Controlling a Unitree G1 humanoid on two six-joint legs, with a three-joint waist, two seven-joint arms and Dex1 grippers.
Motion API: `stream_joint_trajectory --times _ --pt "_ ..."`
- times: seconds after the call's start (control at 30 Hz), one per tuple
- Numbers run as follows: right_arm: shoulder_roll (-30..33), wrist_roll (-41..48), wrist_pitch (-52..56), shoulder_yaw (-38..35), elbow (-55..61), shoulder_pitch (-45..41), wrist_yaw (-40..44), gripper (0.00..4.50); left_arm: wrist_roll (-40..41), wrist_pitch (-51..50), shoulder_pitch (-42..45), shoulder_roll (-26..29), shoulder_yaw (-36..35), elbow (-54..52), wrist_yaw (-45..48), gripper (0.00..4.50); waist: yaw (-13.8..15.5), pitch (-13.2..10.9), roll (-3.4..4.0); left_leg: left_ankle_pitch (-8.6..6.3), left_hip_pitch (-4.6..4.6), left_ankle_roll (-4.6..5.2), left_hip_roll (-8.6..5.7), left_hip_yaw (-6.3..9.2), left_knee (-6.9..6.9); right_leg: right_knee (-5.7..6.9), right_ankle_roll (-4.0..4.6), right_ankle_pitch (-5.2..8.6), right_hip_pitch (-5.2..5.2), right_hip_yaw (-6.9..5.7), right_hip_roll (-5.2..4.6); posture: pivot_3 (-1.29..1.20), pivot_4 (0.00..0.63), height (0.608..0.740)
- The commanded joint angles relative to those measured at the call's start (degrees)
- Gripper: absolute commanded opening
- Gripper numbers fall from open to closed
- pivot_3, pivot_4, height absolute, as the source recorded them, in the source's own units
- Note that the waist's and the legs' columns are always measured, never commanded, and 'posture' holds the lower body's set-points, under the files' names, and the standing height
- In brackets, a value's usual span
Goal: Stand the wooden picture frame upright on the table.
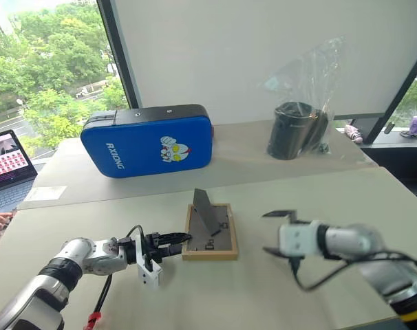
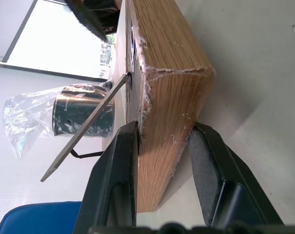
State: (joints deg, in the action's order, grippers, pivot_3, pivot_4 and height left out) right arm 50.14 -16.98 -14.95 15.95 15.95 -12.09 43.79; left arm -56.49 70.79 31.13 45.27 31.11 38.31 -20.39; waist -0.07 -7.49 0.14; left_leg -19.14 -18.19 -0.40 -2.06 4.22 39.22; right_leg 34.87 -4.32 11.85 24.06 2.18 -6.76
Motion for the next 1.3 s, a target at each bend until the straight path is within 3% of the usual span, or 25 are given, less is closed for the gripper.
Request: stream_joint_trajectory --times 0.03,0.33,0.37,0.43,0.63,0.67,0.77,0.8,0.83,0.97,1.07,1.17,1.3 --pt "-3.23 -10.95 -12.04 2.17 -0.02 -2.01 -9.22 4.49 1.48 2.45 -2.28 0.04 1.57 1.12 3.01 1.14 -0.05 -0.12 -0.24 0.01 0.03 -0.01 0.02 0.02 0.00 0.03 0.00 0.00 0.00 -0.02 0.02 0.00 0.150 0.740" --pt "-10.01 -17.70 -19.17 4.70 -6.53 -6.86 -15.57 4.49 10.63 4.40 -2.25 -0.30 -1.17 0.06 9.10 1.14 -0.01 -0.39 -0.78 0.08 -0.19 -0.15 0.04 0.05 -0.08 -0.57 0.67 -0.40 0.11 -0.08 0.11 0.00 0.150 0.740" --pt "-10.30 -17.65 -19.36 4.49 -6.93 -7.12 -15.79 3.98 11.19 4.42 -2.42 -0.30 -1.35 -0.03 9.79 1.14 0.01 -0.39 -0.81 0.08 -0.20 -0.15 0.04 0.05 -0.17 -0.73 0.66 -0.41 0.10 -0.10 0.11 0.00 0.150 0.740" --pt "-10.78 -17.48 -19.44 4.02 -7.27 -7.39 -16.14 3.55 12.20 4.28 -2.69 -0.32 -1.65 -0.09 11.29 1.14 -0.01 -0.39 -0.82 0.05 -0.23 -0.10 0.03 0.03 -0.24 -0.81 0.66 -0.41 0.12 -0.10 0.11 0.00 0.150 0.740" --pt "-10.80 -16.99 -20.20 3.49 -6.84 -7.70 -16.44 1.34 14.25 3.45 -3.46 -0.58 -2.81 0.40 14.25 1.14 -0.02 -0.41 -0.83 0.02 -0.23 -0.06 0.04 0.02 -0.34 -0.83 0.66 -0.41 0.13 -0.10 0.11 0.00 0.150 0.740" --pt "-10.92 -16.72 -19.97 3.13 -6.63 -7.79 -16.62 1.22 15.22 3.07 -3.53 -0.81 -3.11 0.64 14.87 1.14 0.12 -0.43 -0.86 0.02 -0.19 -0.06 0.04 0.02 -0.33 -0.82 0.66 -0.41 0.08 -0.11 0.11 0.00 0.150 0.740" --pt "-11.24 -15.40 -18.97 2.23 -6.29 -8.57 -16.33 1.22 19.41 2.09 -3.46 -1.62 -3.59 1.41 17.66 1.14 0.15 -0.44 -0.89 0.00 -0.19 -0.01 0.05 0.03 -0.32 -0.81 0.66 -0.41 0.08 -0.13 0.12 0.00 0.150 0.740" --pt "-11.27 -14.86 -18.62 1.97 -6.23 -8.90 -15.98 1.22 20.43 1.60 -3.53 -1.91 -3.92 1.32 18.39 2.07 0.14 -0.44 -0.89 0.00 -0.19 -0.02 0.04 0.03 -0.31 -0.80 0.66 -0.41 0.08 -0.12 0.12 0.00 0.150 0.740" --pt "-11.33 -14.34 -18.19 1.67 -6.18 -9.09 -15.70 1.22 21.52 0.81 -3.75 -2.20 -4.37 1.12 19.21 2.23 0.07 -0.45 -0.91 0.00 -0.19 -0.02 0.04 0.02 -0.31 -0.80 0.66 -0.41 0.08 -0.12 0.12 0.00 0.150 0.740" --pt "-11.43 -11.24 -15.64 -0.94 -6.34 -9.95 -15.01 1.22 31.22 -3.85 -7.06 -2.25 -8.18 -2.55 22.74 3.70 -0.54 -0.51 -0.97 0.01 -0.25 -0.03 0.06 0.03 -0.32 -0.79 0.68 -0.41 0.16 -0.11 0.15 0.00 0.150 0.740" --pt "-11.35 -6.98 -11.97 -3.68 -5.50 -11.12 -13.27 1.22 41.24 -10.36 -12.67 -1.14 -13.07 -8.26 25.46 3.70 -1.31 -0.57 -0.97 0.00 -0.32 -0.02 0.09 0.03 -0.33 -0.73 0.68 -0.42 0.26 -0.10 0.16 0.00 0.150 0.740" --pt "-11.70 -0.78 -5.76 -6.26 -3.60 -12.96 -9.89 1.22 44.96 -15.99 -18.45 -0.59 -16.64 -13.23 27.77 3.70 -1.66 -0.59 -0.96 -0.01 -0.35 0.00 0.12 0.04 -0.40 -0.73 0.68 -0.42 0.31 -0.08 0.17 0.00 0.150 0.740" --pt "-11.86 20.99 24.07 -11.13 2.79 -19.37 2.15 1.22 47.30 -21.78 -28.91 -0.58 -20.00 -20.23 30.03 3.70 -2.39 -0.67 -0.87 -0.07 -0.38 0.07 0.17 0.05 -0.46 -0.75 0.69 -0.42 0.35 -0.04 0.18 0.00 0.150 0.740"
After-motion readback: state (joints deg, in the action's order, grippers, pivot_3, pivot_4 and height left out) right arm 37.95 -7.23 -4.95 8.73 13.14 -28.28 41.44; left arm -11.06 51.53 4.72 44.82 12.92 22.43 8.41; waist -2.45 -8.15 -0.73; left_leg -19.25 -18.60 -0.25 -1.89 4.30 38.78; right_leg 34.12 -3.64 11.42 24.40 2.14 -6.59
